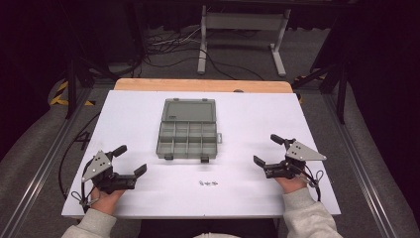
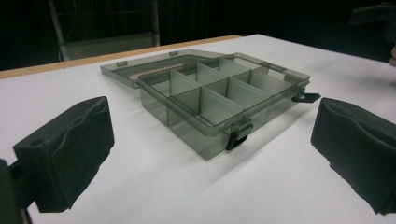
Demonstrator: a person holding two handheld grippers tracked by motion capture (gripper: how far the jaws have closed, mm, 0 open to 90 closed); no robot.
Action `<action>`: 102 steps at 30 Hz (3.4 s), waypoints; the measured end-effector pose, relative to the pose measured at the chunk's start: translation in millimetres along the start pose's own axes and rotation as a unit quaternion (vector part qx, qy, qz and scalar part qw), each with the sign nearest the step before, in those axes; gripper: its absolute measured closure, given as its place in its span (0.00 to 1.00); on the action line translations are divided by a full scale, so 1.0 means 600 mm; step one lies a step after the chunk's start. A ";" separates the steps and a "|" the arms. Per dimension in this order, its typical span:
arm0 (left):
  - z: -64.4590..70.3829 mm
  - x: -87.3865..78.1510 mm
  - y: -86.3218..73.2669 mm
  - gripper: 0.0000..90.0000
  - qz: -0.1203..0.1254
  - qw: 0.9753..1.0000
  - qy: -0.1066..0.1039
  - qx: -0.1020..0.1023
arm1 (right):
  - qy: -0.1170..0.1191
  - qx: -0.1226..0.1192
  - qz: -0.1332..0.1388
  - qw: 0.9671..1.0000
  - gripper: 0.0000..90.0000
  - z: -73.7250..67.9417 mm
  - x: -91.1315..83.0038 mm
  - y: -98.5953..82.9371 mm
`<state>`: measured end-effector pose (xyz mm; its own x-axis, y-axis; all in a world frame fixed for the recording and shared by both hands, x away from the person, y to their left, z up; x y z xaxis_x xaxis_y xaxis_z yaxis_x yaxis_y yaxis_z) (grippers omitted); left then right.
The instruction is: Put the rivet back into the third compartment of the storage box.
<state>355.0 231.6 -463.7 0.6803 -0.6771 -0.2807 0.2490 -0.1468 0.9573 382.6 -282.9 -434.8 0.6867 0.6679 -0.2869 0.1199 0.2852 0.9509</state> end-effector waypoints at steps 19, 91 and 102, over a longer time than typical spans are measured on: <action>0.001 -0.005 0.008 0.00 0.000 1.000 0.013 -0.003 | 0.004 0.001 -0.006 1.000 0.02 -0.002 0.004 0.008; 0.008 0.000 0.014 0.00 -0.021 1.000 0.010 0.018 | 0.149 -0.156 -0.325 0.921 0.08 -0.121 0.147 0.214; 0.008 -0.001 0.014 0.00 -0.022 0.999 0.013 0.020 | 0.161 -0.152 -0.401 0.889 0.09 -0.136 0.164 0.217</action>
<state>353.6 227.1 -455.3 0.6870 -0.6506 -0.3237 0.2522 -0.2043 0.9459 407.7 -124.0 -348.6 0.2203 0.3143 -0.9234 0.2457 0.8983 0.3644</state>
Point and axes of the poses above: each handheld gripper's, and its own axes: x roughly forward along the jaws, y roughly out of its top, z roughly to its right, the point moved 2 cm from there along x, roughly forward along the jaws, and after that the axes turned 5 degrees about -z, right-handed, at the moved point
